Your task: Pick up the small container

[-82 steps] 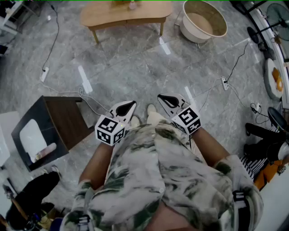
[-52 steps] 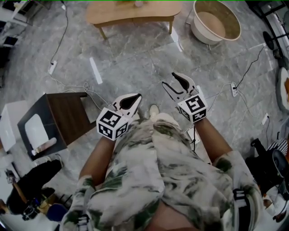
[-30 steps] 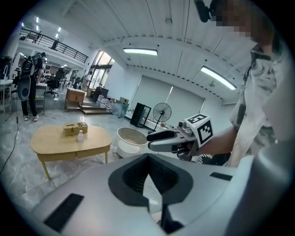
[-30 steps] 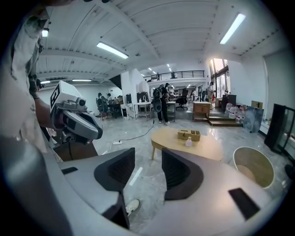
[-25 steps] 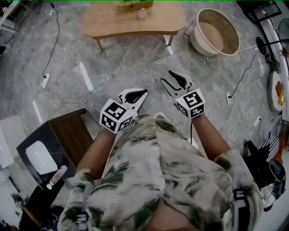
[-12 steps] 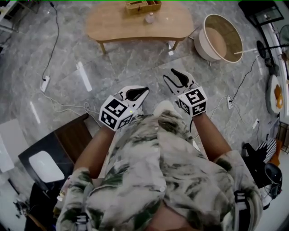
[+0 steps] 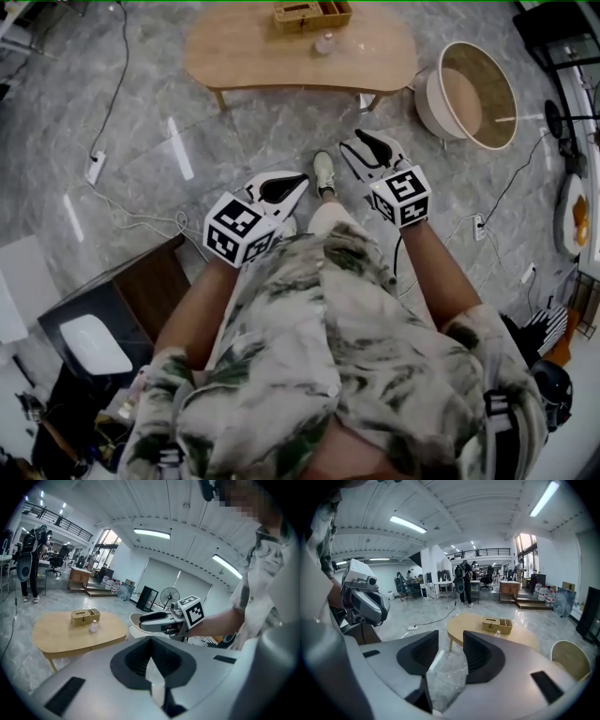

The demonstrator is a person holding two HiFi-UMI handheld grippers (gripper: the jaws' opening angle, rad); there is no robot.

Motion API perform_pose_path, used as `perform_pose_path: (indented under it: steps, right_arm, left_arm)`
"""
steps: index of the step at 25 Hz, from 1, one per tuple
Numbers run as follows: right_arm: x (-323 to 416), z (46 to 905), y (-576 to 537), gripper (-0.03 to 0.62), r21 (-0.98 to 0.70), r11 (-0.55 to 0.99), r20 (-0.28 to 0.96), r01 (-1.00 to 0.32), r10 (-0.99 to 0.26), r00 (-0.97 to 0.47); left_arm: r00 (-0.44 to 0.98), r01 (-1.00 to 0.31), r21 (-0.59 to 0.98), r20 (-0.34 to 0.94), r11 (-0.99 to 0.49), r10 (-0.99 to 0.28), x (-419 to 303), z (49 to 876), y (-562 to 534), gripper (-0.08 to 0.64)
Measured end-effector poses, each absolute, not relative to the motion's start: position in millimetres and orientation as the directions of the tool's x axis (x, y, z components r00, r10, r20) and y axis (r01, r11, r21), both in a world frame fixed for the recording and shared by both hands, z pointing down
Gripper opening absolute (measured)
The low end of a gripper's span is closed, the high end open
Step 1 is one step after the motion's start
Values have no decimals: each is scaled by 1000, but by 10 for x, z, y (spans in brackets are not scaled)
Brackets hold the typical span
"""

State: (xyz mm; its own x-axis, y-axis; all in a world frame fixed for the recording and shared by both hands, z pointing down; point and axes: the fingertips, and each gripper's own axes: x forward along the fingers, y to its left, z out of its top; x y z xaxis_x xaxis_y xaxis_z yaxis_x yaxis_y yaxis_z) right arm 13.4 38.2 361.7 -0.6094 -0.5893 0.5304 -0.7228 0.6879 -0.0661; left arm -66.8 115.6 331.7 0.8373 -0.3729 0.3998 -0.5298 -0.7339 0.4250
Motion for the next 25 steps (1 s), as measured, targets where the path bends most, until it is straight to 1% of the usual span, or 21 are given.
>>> perform_pose_path:
  steps: [7,14,20,25]
  right_arm:
    - [288,3940,-629,183,-104,718,541,-688,-540,-645]
    - [501,4399,-1640,183,-128,736,569,-665,-495,-657]
    - [620,4696,-2187,183,-124,745,571,-656,-487,-661]
    - [730,5200,-2727,183,-132,734,589,-666,-482,-648]
  left_arm:
    - [820,-557,440,422,-704,-386,-423,3504,250,21]
    - [833,-535,481,435,-694,-341,36,3754,-612,21]
    - [842,-519,495,437,-696,-316,325,3912,-1023,21]
    - [849,-508,514,433,-691,-302,464,4177,-1463,21]
